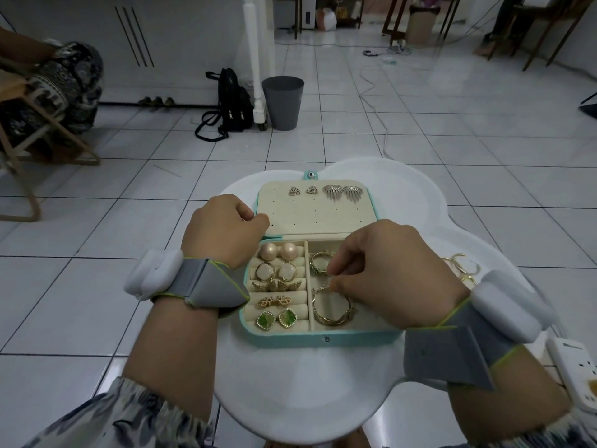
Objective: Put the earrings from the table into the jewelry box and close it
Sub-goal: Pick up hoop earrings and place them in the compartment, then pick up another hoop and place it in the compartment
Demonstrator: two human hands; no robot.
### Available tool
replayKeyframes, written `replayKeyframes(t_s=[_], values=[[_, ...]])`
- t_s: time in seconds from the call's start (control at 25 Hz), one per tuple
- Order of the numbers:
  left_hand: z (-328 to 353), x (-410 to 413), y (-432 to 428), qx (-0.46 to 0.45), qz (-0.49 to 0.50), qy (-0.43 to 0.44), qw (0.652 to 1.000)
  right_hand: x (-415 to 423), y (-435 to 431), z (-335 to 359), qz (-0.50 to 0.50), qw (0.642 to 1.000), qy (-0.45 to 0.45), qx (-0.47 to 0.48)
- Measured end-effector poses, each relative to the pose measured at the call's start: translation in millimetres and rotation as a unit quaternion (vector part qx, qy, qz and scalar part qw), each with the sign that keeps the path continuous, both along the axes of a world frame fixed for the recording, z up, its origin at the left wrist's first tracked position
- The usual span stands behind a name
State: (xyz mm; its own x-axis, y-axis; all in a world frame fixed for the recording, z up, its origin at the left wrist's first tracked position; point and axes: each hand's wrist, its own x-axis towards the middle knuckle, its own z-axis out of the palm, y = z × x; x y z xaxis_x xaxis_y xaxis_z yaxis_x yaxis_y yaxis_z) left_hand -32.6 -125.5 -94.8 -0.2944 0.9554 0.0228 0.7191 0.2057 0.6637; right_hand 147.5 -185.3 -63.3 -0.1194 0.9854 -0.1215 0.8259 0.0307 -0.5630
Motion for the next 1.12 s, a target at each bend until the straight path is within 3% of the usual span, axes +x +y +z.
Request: replayKeyframes(t_s=[0.28,0.48,0.68,0.8,0.92,1.12], values=[[3,1,1,-0.014,0.005,0.029,0.999,14,0,2,-0.001,0.999,0.043,0.024],[27,10,-8,0.123,-0.027,-0.023,0.992,61,9,18,-0.134,0.968,0.180,0.113],[50,54,-24,0.174,-0.153,-0.083,0.969,94,6,16,-0.211,0.957,0.129,0.150],[44,80,-31,0.149,-0.246,-0.024,0.958,104,3,10,-0.209,0.967,0.074,0.123],[34,108,-35,0.129,-0.321,0.091,0.934,113,3,2,-0.201,0.972,0.063,0.107],[18,148,-42,0.083,-0.357,0.285,0.886,125,5,-4,-0.205,0.972,0.060,0.102]])
